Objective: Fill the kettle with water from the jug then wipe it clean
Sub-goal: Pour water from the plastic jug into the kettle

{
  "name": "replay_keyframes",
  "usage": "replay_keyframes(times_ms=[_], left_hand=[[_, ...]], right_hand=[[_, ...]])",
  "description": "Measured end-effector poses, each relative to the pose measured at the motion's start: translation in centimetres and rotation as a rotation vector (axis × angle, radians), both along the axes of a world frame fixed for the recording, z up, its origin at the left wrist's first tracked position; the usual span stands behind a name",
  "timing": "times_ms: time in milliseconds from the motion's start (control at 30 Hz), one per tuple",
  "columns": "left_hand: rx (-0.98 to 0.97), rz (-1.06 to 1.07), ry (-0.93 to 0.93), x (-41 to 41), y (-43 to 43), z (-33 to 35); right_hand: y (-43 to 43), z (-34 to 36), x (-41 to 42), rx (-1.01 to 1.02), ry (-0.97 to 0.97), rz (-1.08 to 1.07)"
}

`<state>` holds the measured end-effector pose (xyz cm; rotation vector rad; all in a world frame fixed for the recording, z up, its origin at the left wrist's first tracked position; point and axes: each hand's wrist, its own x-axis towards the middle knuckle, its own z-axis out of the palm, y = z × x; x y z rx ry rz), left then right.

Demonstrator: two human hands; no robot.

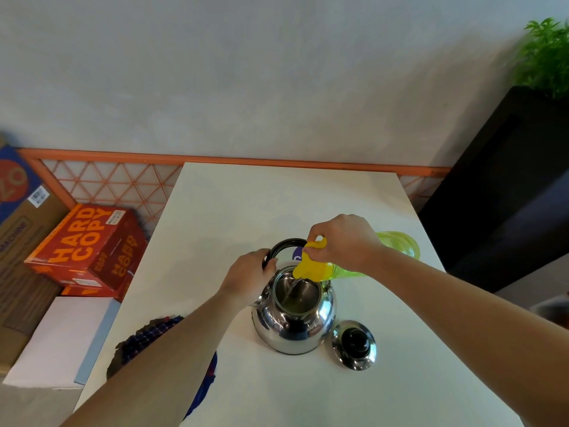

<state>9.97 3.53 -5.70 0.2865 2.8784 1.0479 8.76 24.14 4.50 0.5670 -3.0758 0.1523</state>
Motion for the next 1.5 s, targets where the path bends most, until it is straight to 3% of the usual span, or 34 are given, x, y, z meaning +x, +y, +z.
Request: replay_keyframes(times_ms=[1500], left_hand=[[0.007, -0.01, -0.011, 0.13, -0.05, 0.18]], right_hand=[[-0.14, 0.26, 0.09, 0.0, -0.015, -0.006]])
